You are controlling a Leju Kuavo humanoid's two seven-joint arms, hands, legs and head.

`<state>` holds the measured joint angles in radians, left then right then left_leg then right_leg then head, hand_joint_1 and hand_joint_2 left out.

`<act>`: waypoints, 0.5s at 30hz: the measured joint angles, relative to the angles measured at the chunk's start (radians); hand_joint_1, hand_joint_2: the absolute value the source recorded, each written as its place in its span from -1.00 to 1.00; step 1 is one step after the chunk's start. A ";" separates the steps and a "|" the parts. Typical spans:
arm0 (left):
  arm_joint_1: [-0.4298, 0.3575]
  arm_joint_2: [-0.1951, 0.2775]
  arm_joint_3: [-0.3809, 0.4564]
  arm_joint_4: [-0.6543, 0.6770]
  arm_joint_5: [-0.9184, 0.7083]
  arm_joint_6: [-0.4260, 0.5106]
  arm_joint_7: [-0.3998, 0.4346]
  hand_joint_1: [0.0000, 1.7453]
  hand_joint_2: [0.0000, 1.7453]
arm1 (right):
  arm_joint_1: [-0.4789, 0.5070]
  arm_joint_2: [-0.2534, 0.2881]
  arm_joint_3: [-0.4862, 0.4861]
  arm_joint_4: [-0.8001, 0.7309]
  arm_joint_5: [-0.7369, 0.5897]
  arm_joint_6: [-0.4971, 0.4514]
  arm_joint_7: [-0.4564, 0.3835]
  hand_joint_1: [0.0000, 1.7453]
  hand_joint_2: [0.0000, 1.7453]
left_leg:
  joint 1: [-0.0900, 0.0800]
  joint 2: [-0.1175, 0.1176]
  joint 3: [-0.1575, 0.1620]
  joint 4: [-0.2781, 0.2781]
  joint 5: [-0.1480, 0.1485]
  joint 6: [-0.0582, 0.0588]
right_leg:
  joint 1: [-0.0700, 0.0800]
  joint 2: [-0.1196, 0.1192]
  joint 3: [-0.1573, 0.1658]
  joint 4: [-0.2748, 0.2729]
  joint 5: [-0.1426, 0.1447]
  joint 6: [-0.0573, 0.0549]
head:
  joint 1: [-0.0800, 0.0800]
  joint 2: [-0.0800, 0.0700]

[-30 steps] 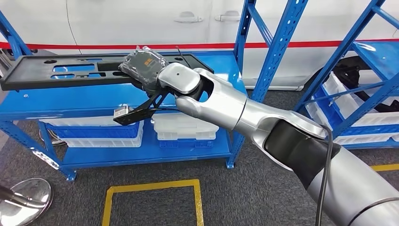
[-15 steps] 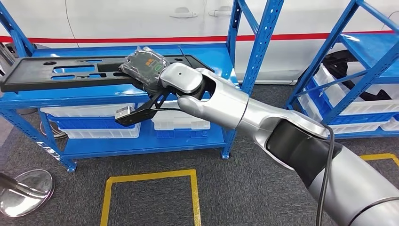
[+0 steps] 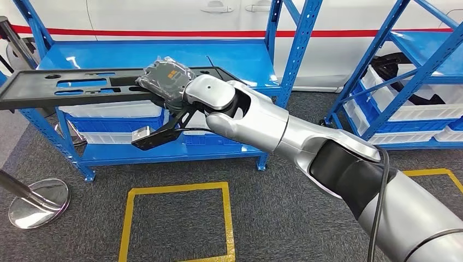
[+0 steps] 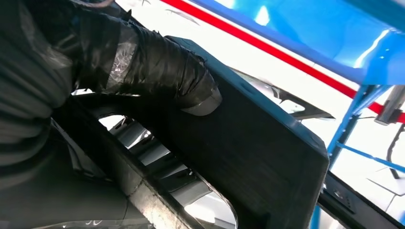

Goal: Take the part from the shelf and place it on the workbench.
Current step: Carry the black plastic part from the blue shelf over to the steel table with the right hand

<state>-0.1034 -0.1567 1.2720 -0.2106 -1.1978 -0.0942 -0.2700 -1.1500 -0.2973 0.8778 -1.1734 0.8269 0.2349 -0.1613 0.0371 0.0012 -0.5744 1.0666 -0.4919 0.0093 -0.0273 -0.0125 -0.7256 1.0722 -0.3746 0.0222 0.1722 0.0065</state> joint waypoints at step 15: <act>-0.001 0.000 -0.002 0.001 0.002 -0.016 -0.015 -1.00 1.00 | -0.012 -0.015 -0.001 -0.016 -0.021 0.001 0.002 1.00 1.00 | -0.028 0.008 -0.121 -0.010 0.112 -0.003 | 0.049 -0.003 0.211 -0.068 -0.127 -0.086 | 0.000 0.000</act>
<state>-0.1043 -0.1570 1.2705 -0.2099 -1.1954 -0.1100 -0.2850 -1.1617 -0.3119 0.8770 -1.1896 0.8059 0.2356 -0.1589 0.0094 0.0087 -0.6951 1.0568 -0.3795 0.0066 0.0213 -0.0150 -0.5151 1.0043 -0.5019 -0.0634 0.1719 0.0065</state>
